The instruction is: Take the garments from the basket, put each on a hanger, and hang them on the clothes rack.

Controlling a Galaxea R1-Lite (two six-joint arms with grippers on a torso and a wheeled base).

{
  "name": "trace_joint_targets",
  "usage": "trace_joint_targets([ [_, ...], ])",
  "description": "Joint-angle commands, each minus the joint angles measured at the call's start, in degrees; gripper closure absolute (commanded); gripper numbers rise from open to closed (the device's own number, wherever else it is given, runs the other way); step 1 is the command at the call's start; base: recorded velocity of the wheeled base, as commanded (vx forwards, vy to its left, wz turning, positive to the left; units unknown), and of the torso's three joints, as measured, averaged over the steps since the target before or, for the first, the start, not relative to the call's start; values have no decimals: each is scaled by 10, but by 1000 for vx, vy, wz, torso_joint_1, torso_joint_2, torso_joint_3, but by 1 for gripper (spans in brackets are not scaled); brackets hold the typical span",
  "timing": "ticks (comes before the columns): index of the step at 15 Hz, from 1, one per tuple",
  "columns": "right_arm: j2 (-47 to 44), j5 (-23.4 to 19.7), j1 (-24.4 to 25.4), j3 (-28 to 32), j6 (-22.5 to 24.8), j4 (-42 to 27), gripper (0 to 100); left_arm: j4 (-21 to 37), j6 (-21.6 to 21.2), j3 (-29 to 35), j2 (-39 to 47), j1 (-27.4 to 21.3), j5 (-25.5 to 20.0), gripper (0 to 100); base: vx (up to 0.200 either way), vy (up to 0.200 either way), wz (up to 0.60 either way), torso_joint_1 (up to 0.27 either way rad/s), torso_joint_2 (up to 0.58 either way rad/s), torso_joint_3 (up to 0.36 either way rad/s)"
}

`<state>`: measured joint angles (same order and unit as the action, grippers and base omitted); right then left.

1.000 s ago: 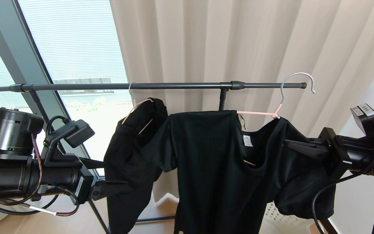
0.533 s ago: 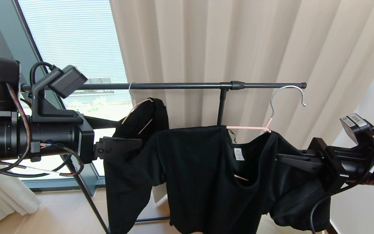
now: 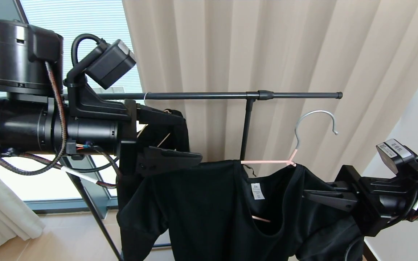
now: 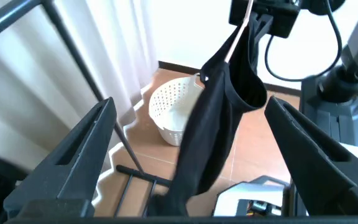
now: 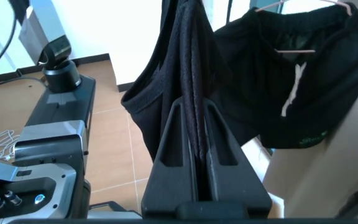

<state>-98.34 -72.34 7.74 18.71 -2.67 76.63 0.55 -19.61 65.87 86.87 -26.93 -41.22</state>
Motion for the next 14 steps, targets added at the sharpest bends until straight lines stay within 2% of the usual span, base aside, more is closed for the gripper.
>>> trace_joint_targets([
  [1, -1, 0, 10, -8, -1, 7, 100, 12, -32, 5, 34, -24, -4, 0, 0, 0, 0, 0, 0, 0],
  [4, -1, 0, 24, -14, 0, 8, 100, 73, -97, 23, 50, -39, -4, 0, 0, 0, 0, 0, 0, 0],
  [5, -1, 0, 25, -14, 0, 8, 100, 85, -103, 27, 50, -41, -4, 0, 0, 0, 0, 0, 0, 0],
  [7, -3, 0, 26, -14, 0, 8, 100, 159, -139, 51, 50, -44, -41, 0, 0, 0, 0, 0, 0, 0],
  [8, -2, 0, 26, -15, 0, 8, 100, 176, -148, 57, 52, -44, -47, 0, 0, 0, 0, 0, 0, 0],
  [14, 7, 1, 37, -18, 0, 10, 100, 179, -148, 65, 81, -66, -47, 0, 0, 0, 0, 0, 0, 0],
])
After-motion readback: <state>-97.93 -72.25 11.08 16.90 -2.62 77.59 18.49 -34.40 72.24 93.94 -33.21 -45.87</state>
